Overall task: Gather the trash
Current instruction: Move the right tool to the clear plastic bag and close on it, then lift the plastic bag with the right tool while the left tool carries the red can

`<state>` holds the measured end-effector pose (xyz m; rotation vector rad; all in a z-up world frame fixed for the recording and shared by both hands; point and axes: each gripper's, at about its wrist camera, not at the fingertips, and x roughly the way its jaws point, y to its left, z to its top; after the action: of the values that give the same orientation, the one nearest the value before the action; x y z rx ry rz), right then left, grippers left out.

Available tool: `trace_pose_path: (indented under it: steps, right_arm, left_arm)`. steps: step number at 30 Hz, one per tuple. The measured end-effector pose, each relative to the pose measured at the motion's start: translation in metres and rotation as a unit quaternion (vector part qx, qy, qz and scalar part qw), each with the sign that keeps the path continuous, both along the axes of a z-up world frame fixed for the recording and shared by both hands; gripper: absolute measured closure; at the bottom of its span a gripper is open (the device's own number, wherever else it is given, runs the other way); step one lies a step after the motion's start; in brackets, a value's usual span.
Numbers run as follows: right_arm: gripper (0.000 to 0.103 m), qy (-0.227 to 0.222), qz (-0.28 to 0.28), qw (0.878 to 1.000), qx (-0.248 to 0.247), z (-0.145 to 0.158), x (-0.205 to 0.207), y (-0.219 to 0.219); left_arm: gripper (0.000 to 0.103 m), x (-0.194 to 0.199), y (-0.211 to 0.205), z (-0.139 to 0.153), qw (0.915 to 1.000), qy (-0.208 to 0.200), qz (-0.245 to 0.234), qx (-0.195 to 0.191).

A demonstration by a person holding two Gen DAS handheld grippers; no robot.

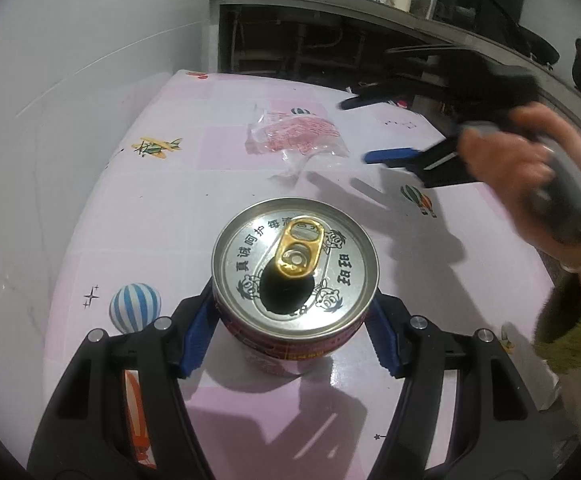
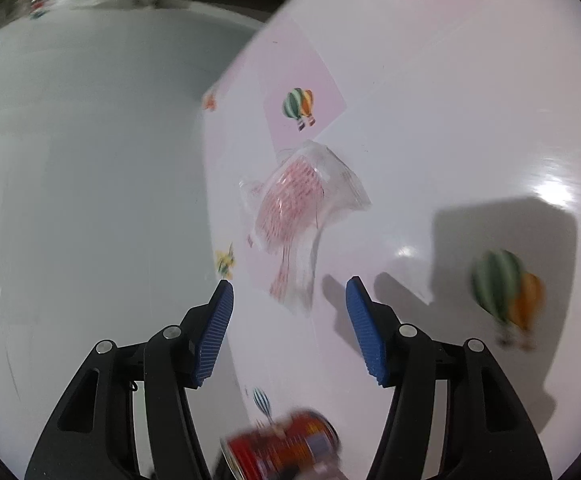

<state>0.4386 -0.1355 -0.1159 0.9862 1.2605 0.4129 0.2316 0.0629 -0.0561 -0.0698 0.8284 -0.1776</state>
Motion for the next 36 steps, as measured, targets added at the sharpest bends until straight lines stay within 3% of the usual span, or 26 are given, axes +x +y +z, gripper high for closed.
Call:
trace_pose_path:
  steps: [8, 11, 14, 16, 19, 28, 36]
  right_arm:
    - [0.046, 0.027, -0.033, 0.999, -0.03, -0.015, 0.03, 0.026]
    - [0.052, 0.024, -0.052, 0.998, -0.024, -0.017, 0.035, 0.023]
    - [0.066, 0.027, -0.06, 0.997, -0.027, -0.019, 0.035, 0.019]
    - [0.086, 0.03, -0.062, 0.997, -0.021, -0.022, 0.034, 0.017]
    - [0.098, 0.027, -0.063, 0.998, -0.012, -0.024, 0.029, 0.011]
    - [0.1, -0.024, -0.062, 0.998, -0.014, -0.001, -0.016, -0.029]
    - [0.101, -0.101, -0.101, 0.987, -0.073, 0.044, -0.1, -0.095]
  left_arm:
    - [0.04, 0.0, 0.001, 0.0, 0.9999, -0.003, -0.003, -0.01]
    - [0.04, 0.0, 0.001, -0.001, 0.9999, -0.003, -0.002, -0.01]
    - [0.04, 0.0, 0.0, -0.001, 0.9999, -0.003, -0.002, -0.011]
    - [0.04, 0.001, 0.0, -0.001, 0.9999, -0.004, 0.0, -0.012]
    - [0.04, 0.0, 0.0, 0.0, 0.9999, -0.004, 0.004, -0.014]
    - [0.04, 0.001, -0.006, 0.003, 0.9997, -0.009, -0.005, -0.02]
    - [0.04, -0.004, -0.027, 0.016, 0.9988, -0.023, -0.033, -0.029]
